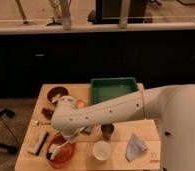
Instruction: Wipe red bowl with brush
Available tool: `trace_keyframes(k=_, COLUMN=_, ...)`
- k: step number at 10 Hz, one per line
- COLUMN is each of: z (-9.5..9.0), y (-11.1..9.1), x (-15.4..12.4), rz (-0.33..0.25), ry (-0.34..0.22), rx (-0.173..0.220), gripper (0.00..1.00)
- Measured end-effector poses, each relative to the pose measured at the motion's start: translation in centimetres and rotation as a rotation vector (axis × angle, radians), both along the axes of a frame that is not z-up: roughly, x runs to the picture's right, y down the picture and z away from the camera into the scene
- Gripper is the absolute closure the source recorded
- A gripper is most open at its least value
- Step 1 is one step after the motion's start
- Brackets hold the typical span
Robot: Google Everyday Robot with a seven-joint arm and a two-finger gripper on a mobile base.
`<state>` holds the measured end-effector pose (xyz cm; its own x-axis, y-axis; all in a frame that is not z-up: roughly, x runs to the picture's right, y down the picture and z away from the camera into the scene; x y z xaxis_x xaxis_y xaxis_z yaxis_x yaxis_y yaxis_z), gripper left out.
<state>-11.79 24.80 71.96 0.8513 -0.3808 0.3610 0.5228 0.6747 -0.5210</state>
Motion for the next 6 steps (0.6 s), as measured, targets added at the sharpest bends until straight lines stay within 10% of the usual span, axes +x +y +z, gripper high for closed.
trace_keyframes(k=6, z=-0.2, y=-0.7, x=2.0, rz=0.035, ry=0.025, rx=-0.009, gripper=0.95)
